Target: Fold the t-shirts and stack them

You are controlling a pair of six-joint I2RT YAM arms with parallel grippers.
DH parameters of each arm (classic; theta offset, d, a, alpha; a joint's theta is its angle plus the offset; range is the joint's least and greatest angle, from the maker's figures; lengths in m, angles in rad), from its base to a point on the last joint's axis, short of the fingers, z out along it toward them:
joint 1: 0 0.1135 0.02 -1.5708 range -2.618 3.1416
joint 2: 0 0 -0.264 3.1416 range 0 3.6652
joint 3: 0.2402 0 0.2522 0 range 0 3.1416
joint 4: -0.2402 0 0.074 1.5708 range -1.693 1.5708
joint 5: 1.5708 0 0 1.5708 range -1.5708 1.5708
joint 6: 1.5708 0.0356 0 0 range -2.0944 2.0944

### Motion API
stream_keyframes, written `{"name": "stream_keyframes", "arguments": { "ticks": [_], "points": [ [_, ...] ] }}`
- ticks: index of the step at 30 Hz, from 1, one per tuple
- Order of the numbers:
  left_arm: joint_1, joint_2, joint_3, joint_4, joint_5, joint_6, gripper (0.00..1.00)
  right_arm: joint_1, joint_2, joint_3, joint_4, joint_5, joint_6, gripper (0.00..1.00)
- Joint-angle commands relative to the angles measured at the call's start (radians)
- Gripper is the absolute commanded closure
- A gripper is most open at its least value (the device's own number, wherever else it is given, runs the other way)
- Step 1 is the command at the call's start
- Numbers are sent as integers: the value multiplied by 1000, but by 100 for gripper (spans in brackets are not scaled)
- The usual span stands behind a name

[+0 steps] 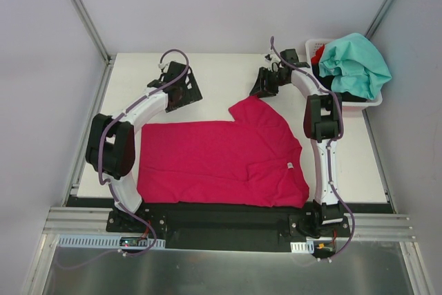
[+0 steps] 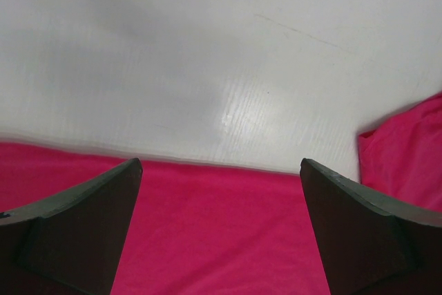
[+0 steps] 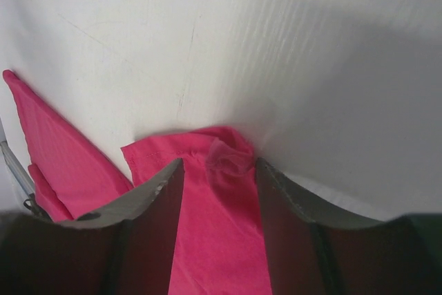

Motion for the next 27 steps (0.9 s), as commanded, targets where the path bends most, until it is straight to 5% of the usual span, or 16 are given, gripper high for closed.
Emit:
{"name": "stream_keyframes", "arguments": {
  "ticks": [1, 12, 27],
  "points": [
    [71, -31, -38, 11, 51, -57, 1, -9, -2, 31, -31, -12, -12, 54],
    [284, -65, -132, 37, 92, -91, 1, -12, -16, 42, -48, -11, -3, 72],
    [396, -71, -172, 0, 85, -115, 1, -18, -23, 33, -51, 11, 2, 94]
  ]
}}
